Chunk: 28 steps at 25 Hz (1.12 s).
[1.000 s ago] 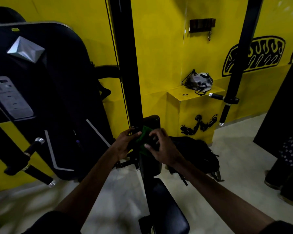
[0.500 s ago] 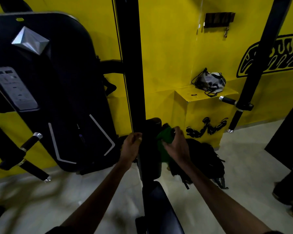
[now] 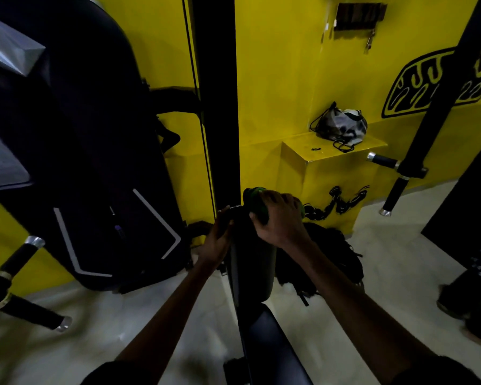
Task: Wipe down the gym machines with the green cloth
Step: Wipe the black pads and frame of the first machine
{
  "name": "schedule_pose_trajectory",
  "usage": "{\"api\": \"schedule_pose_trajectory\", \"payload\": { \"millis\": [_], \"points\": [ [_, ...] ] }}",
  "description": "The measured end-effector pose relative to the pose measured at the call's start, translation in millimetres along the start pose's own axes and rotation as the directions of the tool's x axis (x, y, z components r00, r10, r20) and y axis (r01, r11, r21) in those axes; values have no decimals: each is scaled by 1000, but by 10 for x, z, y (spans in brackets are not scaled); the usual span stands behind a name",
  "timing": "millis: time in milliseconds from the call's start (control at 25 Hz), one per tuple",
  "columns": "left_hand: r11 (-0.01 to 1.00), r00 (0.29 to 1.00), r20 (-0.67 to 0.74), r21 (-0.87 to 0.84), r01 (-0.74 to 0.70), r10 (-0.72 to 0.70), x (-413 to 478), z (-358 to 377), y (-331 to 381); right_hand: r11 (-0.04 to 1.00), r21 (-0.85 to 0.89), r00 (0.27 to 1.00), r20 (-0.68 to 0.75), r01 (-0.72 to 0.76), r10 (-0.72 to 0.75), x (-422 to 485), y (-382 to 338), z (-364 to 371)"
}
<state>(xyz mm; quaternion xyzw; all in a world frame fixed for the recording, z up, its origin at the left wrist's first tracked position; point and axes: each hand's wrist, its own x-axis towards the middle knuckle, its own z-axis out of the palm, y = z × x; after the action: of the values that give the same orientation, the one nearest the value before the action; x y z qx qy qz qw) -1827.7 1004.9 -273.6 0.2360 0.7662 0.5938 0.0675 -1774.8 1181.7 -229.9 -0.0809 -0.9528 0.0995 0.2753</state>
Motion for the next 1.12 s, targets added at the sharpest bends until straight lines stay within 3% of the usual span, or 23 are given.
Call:
{"api": "schedule_pose_trajectory", "payload": {
  "millis": [160, 320, 440, 600, 760, 960, 1040, 1120],
  "points": [
    [999, 999, 42, -37, -5, 7, 2, -26, -3, 993, 113, 999, -25, 38, -35, 50, 206, -32],
    [987, 995, 55, -131, 92, -86, 2, -79, -90, 976, 205, 997, 15, -72, 71, 50, -99, 246],
    [902, 965, 66, -345, 261, -254, -4, -144, -67, 992, 124, 995, -98, -24, 36, -57, -541, 430],
    [849, 954, 120, -437, 298, -273, -28, -260, -178, 991, 127, 978, -199, -32, 57, -60, -403, 471],
    [896, 957, 144, -339, 287, -253, -15, -247, -226, 958, 181, 949, -186, -221, 254, 114, 63, 310],
    [910, 973, 124, -347, 227, -195, 149, -160, -59, 991, 74, 974, -185, -115, 127, 62, -186, 398],
    [943, 981, 107, -277, 185, -161, 209, -82, -66, 969, 187, 966, -173, -160, 193, -6, -21, 400],
    [989, 992, 79, -104, 103, -95, 287, 21, -122, 849, 443, 923, -107, -288, 369, -16, 137, 372]
  ]
}}
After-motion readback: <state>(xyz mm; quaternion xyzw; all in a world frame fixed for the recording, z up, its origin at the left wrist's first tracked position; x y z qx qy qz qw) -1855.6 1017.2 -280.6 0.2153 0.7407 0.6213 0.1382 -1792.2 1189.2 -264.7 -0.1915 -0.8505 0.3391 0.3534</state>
